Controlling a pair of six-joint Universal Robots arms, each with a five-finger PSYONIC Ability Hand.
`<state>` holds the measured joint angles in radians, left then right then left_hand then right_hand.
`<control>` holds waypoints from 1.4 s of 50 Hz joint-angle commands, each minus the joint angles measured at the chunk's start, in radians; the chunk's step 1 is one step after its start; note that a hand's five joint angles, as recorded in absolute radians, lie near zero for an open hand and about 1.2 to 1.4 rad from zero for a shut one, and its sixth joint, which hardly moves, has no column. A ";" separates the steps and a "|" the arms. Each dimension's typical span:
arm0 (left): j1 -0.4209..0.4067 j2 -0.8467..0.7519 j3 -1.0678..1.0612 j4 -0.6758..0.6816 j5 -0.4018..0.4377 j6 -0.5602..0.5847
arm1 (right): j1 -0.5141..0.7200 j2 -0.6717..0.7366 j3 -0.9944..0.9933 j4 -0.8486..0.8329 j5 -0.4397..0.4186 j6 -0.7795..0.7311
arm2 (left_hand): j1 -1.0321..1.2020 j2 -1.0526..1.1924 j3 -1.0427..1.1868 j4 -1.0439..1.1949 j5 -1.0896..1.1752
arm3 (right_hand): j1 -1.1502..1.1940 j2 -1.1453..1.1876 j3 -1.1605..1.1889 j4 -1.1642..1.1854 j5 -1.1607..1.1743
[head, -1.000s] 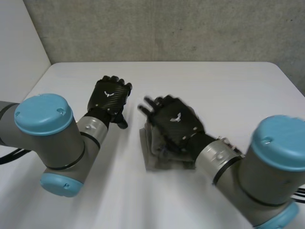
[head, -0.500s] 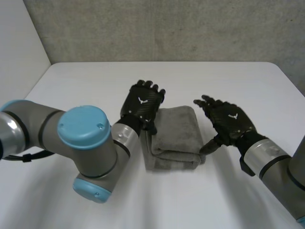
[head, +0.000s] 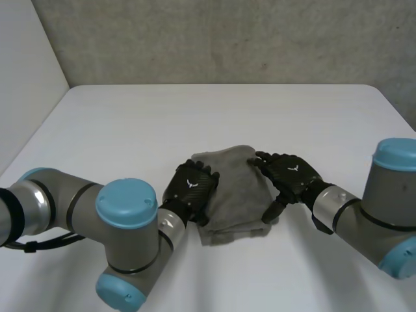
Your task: Fold the towel.
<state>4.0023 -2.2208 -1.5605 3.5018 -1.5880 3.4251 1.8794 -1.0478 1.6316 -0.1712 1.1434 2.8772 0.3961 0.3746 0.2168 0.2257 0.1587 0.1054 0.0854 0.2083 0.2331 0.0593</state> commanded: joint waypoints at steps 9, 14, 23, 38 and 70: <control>-0.008 0.125 -0.013 -0.029 -0.010 0.000 | 0.007 0.081 -0.141 0.140 -0.001 -0.016 | -0.086 -0.064 -0.042 -0.051 -0.023 | 0.024 0.044 -0.034 -0.059 -0.059; -0.008 0.165 -0.010 -0.027 -0.012 0.000 | 0.001 -0.006 -0.136 0.151 0.009 -0.004 | -0.100 -0.079 -0.042 -0.051 -0.037 | 0.021 0.041 -0.034 -0.059 -0.059; 0.006 0.225 0.011 -0.014 -0.016 -0.004 | -0.008 -0.162 -0.125 0.145 0.019 0.092 | -0.150 -0.129 -0.042 -0.051 -0.087 | -0.105 -0.085 -0.034 -0.059 -0.059; 0.093 0.326 0.036 -0.009 -0.270 -0.069 | 0.015 -0.293 -0.076 0.022 0.360 0.129 | -0.221 -0.199 -0.042 -0.051 -0.158 | -0.105 -0.085 -0.034 -0.059 -0.059; 0.261 0.414 -0.041 -0.084 -0.107 -0.316 | -0.005 -0.311 -0.079 0.029 0.388 0.129 | -0.221 -0.199 -0.042 -0.051 -0.158 | -0.105 -0.085 -0.034 -0.059 -0.059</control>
<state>4.2631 -1.8081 -1.5966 3.4157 -1.6951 3.1063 1.8748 -1.3609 1.5504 -0.1421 1.5328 3.0061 0.2825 0.2399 0.2167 0.2257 0.0530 0.1017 0.0853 0.2083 0.2332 0.0566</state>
